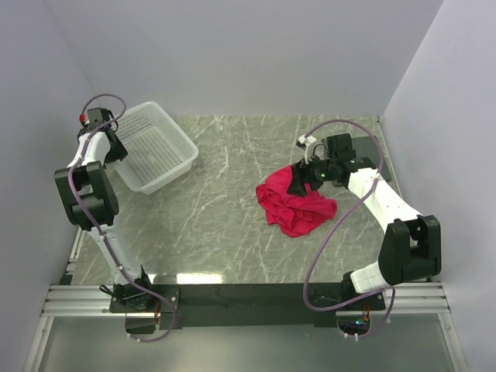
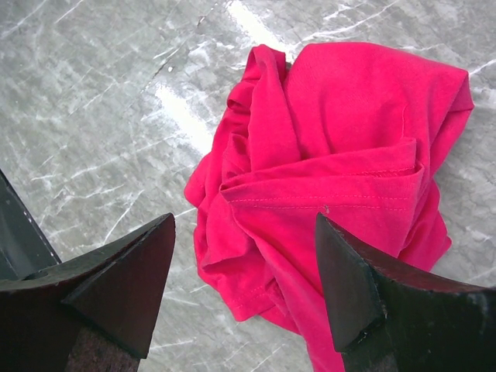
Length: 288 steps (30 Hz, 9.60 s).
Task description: Fold and stack the t-shirts
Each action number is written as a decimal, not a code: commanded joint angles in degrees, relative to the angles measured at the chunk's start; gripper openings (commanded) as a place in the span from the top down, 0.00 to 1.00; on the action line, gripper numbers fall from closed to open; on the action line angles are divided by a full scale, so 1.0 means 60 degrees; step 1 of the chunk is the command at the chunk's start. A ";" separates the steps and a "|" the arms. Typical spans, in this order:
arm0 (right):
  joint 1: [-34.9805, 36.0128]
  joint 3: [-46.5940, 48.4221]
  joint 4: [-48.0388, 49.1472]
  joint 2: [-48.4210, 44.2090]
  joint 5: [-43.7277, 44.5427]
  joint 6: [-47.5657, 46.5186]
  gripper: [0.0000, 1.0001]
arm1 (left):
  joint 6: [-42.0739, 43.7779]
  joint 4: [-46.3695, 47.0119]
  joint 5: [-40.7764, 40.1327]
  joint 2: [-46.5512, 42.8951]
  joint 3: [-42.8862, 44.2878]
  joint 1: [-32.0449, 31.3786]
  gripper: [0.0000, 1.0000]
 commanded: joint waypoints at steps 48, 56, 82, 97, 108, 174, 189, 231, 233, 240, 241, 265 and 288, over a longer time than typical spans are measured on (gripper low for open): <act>-0.0183 -0.0467 0.0931 -0.0255 -0.0526 0.0256 0.21 | -0.3775 -0.3267 -0.0580 0.2782 0.5173 -0.4473 0.38; -0.0197 -0.0467 0.0945 -0.0269 -0.0527 0.0271 0.21 | -0.1768 -0.2388 -0.1546 0.1844 0.3139 -0.4840 0.87; -0.0212 -0.0365 0.0726 -0.0182 -0.0512 0.0139 0.21 | 0.5513 -0.0073 -0.0111 -0.0047 -0.0337 -0.3786 1.00; -0.0227 0.0059 0.0243 -0.0064 -0.0161 -0.0197 0.21 | 0.4709 0.0337 -0.0668 0.0058 0.0572 -0.3492 0.75; -0.0446 0.0309 -0.0460 -0.0036 0.0615 -0.1003 0.21 | 0.3538 0.1786 0.0796 -0.3512 -0.1448 -0.3521 0.17; -0.0448 0.1584 -0.6057 0.0083 -0.1932 -0.7582 1.00 | -0.1459 0.6035 0.7155 -0.6419 -0.6710 -0.7270 0.04; -0.0285 0.3589 -0.6014 -0.0811 -0.2050 -0.6440 1.00 | -0.1006 0.6649 0.7111 -0.4206 -0.5170 -0.8765 0.10; 0.0154 0.4440 -0.1092 -0.0314 -0.1450 0.1734 1.00 | 0.2746 0.7633 0.4576 -0.5144 -0.4629 -1.0523 0.08; 0.0212 0.4454 -0.0989 -0.0284 -0.1303 0.1911 1.00 | 0.2731 0.7589 0.4460 -0.4998 -0.4454 -1.0669 0.06; 0.0359 0.4381 -0.0608 -0.0196 -0.0776 0.2570 1.00 | 0.2658 0.7193 0.4108 -0.4500 -0.3927 -1.0889 0.08; 0.0388 0.4367 -0.0549 -0.0196 -0.0776 0.2701 1.00 | 0.2643 0.7120 0.3933 -0.4340 -0.3838 -1.0918 0.10; 0.0389 0.6034 -0.2247 -0.0181 -0.0351 -0.0608 1.00 | 0.4033 0.5055 0.1502 -0.5904 -0.2813 -1.0962 1.00; 0.0052 1.2159 -0.0827 -0.0093 -0.0936 0.0548 1.00 | 0.6144 0.5288 0.3961 -0.5964 0.3501 -1.1504 0.99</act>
